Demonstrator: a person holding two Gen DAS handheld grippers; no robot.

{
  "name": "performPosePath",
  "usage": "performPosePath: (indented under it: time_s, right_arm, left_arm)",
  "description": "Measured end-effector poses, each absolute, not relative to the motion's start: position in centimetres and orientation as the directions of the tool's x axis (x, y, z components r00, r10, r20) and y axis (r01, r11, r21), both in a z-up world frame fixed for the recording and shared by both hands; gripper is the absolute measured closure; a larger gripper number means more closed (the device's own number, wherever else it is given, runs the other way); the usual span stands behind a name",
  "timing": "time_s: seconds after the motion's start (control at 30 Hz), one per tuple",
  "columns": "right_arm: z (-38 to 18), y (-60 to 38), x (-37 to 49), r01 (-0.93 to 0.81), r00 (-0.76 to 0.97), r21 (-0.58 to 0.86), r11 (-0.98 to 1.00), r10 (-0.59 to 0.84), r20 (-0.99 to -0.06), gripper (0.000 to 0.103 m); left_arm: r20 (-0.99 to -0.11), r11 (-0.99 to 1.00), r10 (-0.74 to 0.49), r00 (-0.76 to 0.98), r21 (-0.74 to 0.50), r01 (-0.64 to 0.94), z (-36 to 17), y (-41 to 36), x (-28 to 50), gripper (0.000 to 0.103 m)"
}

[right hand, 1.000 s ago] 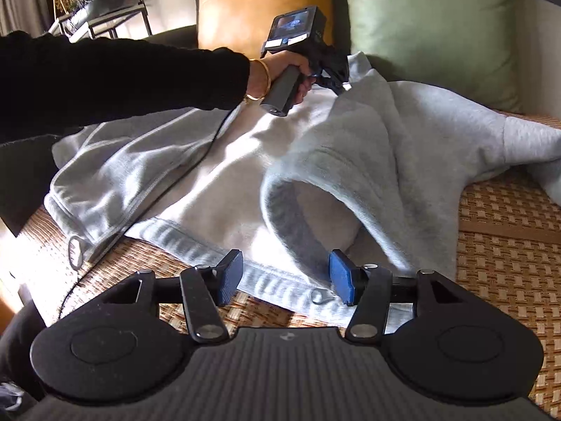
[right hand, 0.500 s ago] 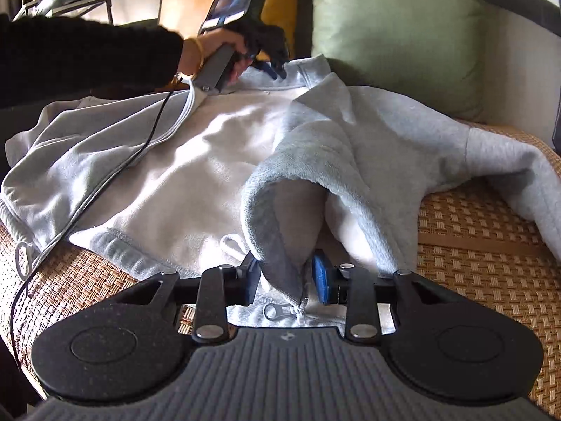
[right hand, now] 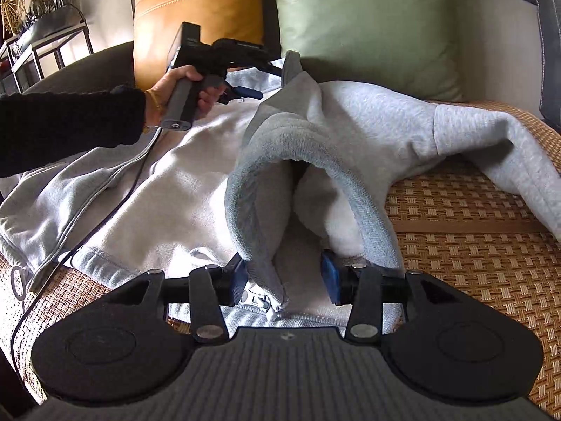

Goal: Fold clothes

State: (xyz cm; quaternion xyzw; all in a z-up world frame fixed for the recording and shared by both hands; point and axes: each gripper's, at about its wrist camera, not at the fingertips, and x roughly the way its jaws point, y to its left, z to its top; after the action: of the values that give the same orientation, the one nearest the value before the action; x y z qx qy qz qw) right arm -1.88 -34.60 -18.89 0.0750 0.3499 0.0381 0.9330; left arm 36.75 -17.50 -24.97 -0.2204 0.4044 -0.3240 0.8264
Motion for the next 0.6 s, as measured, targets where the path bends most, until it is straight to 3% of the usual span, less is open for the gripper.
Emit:
performPosePath:
  time_s: [0.27, 0.43, 0.6]
  right_arm:
    - [-19.1, -34.8, -1.8, -0.018, 0.751, 0.167, 0.986, 0.124, -0.649, 0.055]
    - [-19.2, -34.9, -1.6, -0.017, 0.749, 0.167, 0.986, 0.123, -0.651, 0.055]
    - [-19.4, -34.8, -1.7, -0.015, 0.745, 0.165, 0.986, 0.122, -0.656, 0.055]
  left_arm:
    - [-0.461, 0.594, -0.804, 0.374, -0.633, 0.496, -23.2, -17.3, 36.8, 0.031]
    - [-0.511, 0.666, -0.746, 0.427, -0.589, 0.457, -23.6, -17.9, 37.4, 0.031]
    - [-0.482, 0.658, -0.747, 0.457, -0.633, 0.408, -24.3, -19.1, 38.4, 0.031]
